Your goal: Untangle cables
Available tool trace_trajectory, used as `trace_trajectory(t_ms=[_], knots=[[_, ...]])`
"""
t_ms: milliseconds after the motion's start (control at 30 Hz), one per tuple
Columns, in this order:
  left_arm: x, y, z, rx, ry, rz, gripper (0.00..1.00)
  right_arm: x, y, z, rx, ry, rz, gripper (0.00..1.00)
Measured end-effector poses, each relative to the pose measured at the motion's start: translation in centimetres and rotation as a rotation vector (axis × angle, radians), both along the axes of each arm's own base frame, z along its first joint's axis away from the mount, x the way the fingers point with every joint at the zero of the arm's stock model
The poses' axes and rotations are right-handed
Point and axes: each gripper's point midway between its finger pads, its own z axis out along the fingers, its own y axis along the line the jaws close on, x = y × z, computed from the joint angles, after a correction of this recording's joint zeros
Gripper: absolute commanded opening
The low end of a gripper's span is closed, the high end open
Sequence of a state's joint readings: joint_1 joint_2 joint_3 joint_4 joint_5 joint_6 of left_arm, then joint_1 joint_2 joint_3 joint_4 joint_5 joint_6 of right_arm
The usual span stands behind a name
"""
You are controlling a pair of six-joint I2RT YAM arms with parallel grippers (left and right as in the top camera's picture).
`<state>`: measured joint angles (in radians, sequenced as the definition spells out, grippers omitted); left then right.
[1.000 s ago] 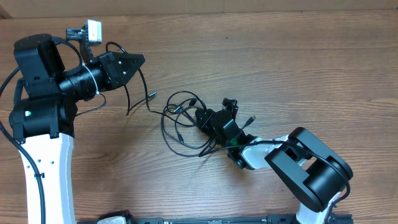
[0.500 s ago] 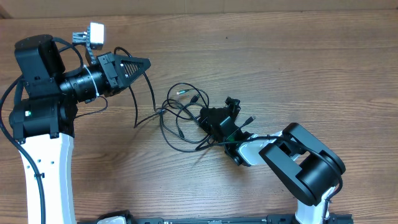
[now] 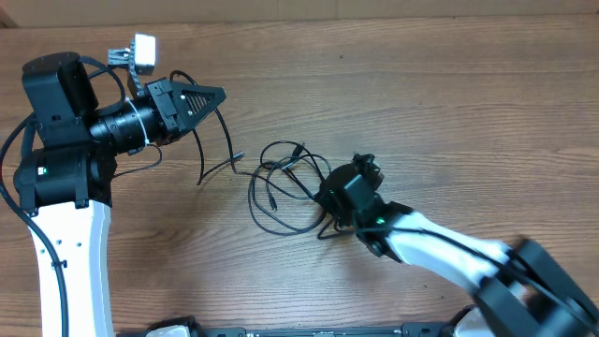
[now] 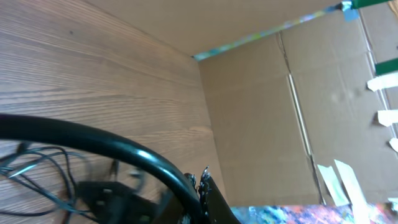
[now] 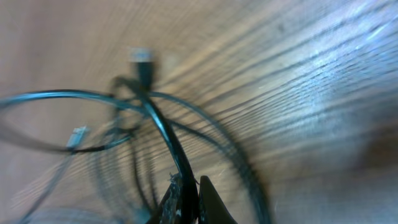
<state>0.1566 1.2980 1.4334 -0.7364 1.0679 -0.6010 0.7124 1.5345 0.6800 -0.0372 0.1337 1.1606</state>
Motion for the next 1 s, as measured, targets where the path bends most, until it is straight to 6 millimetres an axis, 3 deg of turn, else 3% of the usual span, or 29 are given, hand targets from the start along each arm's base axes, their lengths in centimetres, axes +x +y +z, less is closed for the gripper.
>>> trace_trajectory(t_ms=[133,267,567,700,833,1000], knots=[[0.6,0.6,-0.5,0.031,0.007,0.046,0.04,-1.8,-1.5,3.1,0.031,0.029,-0.043,0.04],[1.0,1.1,-1.1,0.059,0.026,0.088,0.04,-3.7,-3.1,3.1,0.032,0.109,-0.113,0.04],[1.0,1.6,-1.9,0.106,0.025,0.106,0.04,-4.0,-5.1,2.3,0.003,0.146,-0.248,0.04],[0.7,1.5,-2.3,0.179,-0.052,0.056,0.04,-3.3,-6.3,2.6,0.0,0.116,-0.348,0.05],[0.2,1.4,-2.9,0.251,-0.119,0.003,0.05,-2.8,-7.6,2.7,-0.032,0.079,-0.419,0.1],[0.8,2.0,-2.3,0.32,-0.244,-0.014,0.06,-3.9,-10.3,1.9,-0.156,0.095,-0.479,0.35]])
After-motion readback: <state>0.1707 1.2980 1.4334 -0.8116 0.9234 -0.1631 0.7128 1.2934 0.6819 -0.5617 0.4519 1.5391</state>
